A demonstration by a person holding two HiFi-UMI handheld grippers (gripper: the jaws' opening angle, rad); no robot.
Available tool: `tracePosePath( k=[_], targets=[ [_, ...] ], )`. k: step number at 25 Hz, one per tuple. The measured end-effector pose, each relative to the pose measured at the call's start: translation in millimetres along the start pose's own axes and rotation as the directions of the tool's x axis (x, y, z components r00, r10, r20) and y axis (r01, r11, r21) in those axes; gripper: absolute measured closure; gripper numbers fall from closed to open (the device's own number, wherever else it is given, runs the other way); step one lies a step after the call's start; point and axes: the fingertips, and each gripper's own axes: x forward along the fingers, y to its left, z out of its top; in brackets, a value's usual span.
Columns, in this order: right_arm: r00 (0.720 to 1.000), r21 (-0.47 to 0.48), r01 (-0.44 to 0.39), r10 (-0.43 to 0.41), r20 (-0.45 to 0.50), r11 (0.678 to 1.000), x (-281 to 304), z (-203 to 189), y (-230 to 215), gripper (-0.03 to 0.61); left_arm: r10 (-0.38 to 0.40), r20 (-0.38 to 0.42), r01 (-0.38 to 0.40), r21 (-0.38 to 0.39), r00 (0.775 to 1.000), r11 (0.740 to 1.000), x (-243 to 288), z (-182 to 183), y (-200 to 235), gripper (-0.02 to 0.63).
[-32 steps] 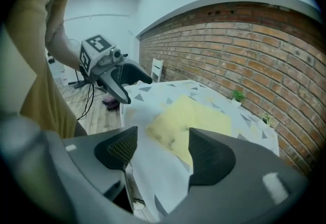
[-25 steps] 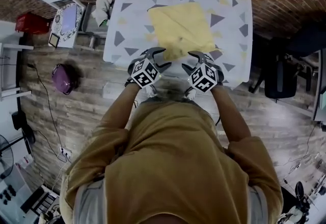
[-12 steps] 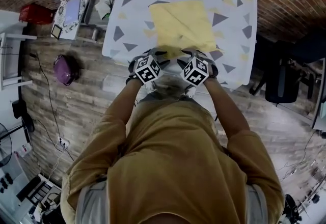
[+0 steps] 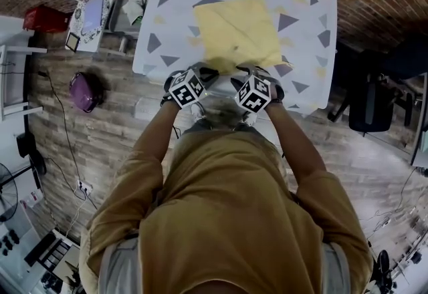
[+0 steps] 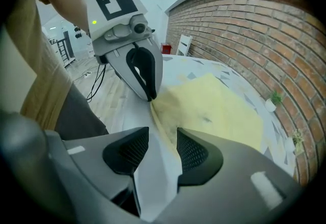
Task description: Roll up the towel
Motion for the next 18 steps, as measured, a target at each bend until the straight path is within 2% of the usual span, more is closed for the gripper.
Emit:
tracePosePath(
  k=[2, 5, 8, 14, 18],
  targets=[
    [1.0, -0.054, 0.008, -0.009, -0.005, 0.999, 0.8, 2.7, 1.5, 0.428, 0.012, 0.01, -0.012, 0.01, 1.0, 1.0, -7.9, 1.1, 3.2, 0.531],
    [1.0, -0.129, 0.018, -0.02, -0.014, 0.991, 5.5, 3.6, 3.8, 0.521, 0.017, 0.0, -0.017, 0.028, 1.0, 0.999, -14.0, -1.1, 6.0, 0.531],
    [1.0, -0.134, 0.028, -0.029, -0.005, 0.991, 7.1, 4.3, 2.2, 0.559, 0.004, -0.029, -0.003, 0.054, 1.0, 0.999, -13.5, -5.5, 4.1, 0.531],
    [1.0, -0.12, -0.006, 0.007, 0.008, 0.993, 2.9, 7.5, 5.0, 0.569, 0.004, -0.07, 0.0, 0.059, 0.998, 0.998, -7.0, -15.2, 0.7, 0.531],
    [0.999, -0.121, 0.013, -0.007, 0.043, 0.993, -3.8, 13.5, 4.4, 0.569, 0.025, -0.047, -0.023, 0.039, 0.999, 0.999, -10.1, -14.6, 0.4, 0.531]
  ],
)
